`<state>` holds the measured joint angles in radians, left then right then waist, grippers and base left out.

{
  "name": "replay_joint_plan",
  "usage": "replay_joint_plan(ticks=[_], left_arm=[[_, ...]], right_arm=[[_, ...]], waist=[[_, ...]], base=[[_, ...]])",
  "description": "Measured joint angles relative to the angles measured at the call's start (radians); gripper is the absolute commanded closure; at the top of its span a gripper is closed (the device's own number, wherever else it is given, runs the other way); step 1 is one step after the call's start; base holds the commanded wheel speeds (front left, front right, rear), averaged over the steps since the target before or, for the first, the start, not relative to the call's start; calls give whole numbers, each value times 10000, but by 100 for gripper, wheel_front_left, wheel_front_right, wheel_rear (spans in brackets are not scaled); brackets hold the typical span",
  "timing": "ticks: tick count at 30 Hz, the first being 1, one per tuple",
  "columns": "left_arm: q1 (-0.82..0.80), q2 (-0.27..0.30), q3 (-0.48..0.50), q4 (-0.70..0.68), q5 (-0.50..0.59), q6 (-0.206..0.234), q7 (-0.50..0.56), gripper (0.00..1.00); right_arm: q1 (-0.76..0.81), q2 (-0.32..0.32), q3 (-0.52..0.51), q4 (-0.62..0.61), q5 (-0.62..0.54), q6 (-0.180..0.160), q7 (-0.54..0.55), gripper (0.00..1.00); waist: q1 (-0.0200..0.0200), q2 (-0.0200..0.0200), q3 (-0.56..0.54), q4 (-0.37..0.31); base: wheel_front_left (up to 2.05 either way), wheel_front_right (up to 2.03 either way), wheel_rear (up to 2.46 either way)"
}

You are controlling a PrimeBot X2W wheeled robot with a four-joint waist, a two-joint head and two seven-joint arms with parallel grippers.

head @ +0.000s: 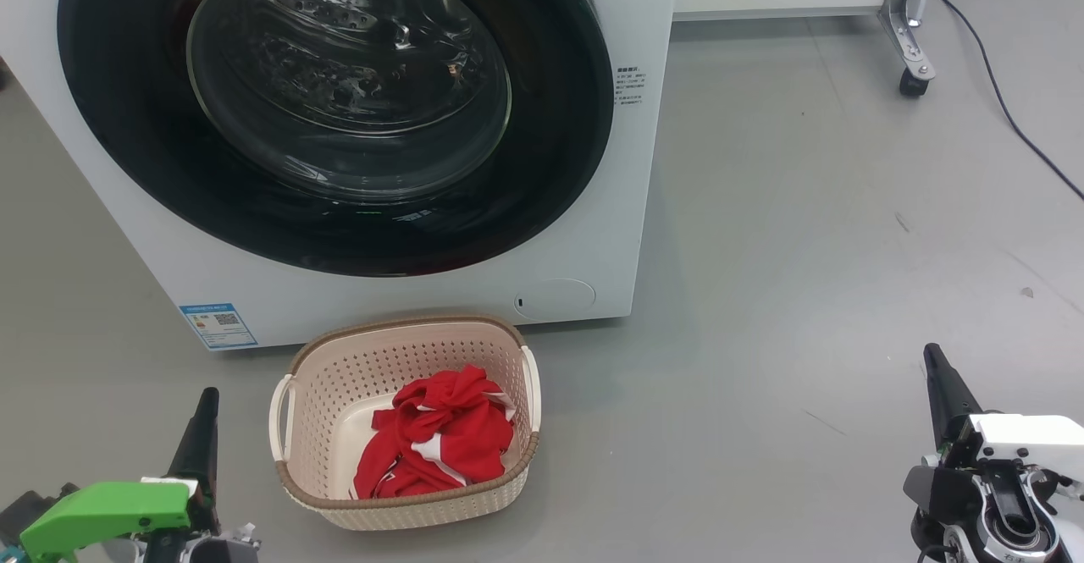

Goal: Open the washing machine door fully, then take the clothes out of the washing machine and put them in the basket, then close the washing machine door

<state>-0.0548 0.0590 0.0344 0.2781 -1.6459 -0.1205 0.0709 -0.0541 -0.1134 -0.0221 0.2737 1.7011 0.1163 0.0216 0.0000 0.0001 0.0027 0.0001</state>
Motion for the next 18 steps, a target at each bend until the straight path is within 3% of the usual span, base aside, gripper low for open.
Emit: replay_joint_plan(ticks=[18], left_arm=[[0,-2,10,-8,2,0,31,100]], right_arm=[[-2,10,-27,19,-2,0,10,100]], waist=[[0,0,0,-1]], base=[[0,0,0]])
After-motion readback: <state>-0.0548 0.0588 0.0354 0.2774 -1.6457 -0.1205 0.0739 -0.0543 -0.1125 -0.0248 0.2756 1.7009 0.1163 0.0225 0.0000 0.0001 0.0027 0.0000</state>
